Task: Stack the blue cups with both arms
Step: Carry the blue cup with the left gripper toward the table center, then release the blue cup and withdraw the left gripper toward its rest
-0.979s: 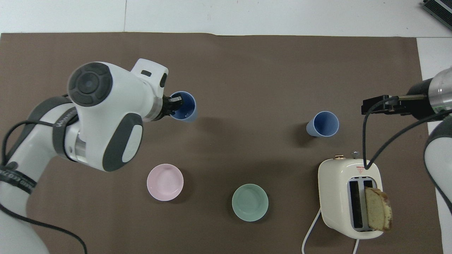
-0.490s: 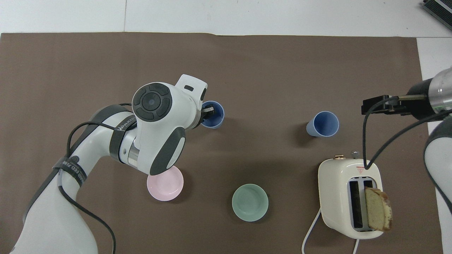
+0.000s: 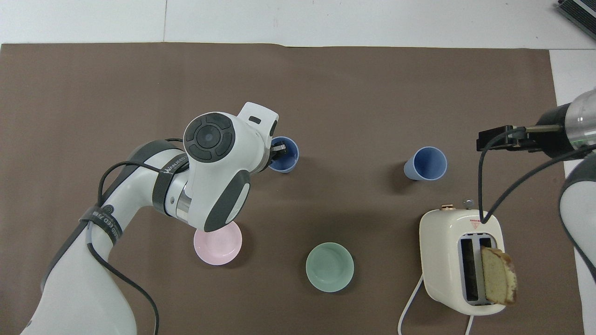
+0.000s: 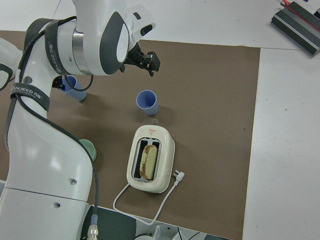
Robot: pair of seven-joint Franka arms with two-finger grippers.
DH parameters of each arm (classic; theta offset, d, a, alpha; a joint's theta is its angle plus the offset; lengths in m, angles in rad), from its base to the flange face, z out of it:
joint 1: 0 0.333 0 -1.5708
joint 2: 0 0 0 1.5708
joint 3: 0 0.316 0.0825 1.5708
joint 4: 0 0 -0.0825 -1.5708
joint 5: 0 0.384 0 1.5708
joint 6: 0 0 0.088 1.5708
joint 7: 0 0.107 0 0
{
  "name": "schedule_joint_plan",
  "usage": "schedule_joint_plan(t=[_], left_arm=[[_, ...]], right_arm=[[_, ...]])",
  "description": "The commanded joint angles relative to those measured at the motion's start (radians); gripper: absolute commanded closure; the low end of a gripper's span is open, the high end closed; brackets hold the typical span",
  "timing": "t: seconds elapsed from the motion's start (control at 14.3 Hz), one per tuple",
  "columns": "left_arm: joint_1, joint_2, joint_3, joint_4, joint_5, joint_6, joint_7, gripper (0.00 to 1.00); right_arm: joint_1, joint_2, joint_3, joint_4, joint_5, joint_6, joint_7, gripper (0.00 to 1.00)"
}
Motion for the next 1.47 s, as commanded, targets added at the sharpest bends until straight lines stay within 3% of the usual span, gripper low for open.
schedule_joint_plan(t=[0.0,0.07,0.56,0.77,1.12,1.4], left_arm=[[-0.018,-0.010,0.021,-0.022,0.011,0.020,-0.010,0.06],[-0.016,-0.010,0.024,-0.017,0.011,0.012,-0.010,0.00],[0.085,-0.128,0.044,0.013,0.011,-0.113,0.039,0.00],[0.194,-0.203,0.044,0.006,0.010,-0.243,0.239,0.00],[0.362,-0.257,0.044,-0.002,0.008,-0.376,0.534,0.00],[0.466,-0.264,0.044,-0.002,0.008,-0.448,0.813,0.00]], right_arm=[[-0.017,-0.007,0.006,-0.008,0.022,-0.005,-0.017,0.00],[-0.017,-0.007,0.006,-0.008,0.022,-0.005,-0.017,0.00],[-0.019,-0.007,0.003,-0.008,0.021,-0.005,-0.017,0.00],[-0.019,-0.007,0.000,-0.008,0.021,-0.005,-0.017,0.00],[-0.017,-0.011,-0.012,-0.014,0.031,-0.026,-0.022,0.00],[-0.042,-0.027,-0.014,-0.135,0.035,0.007,-0.023,0.00]])
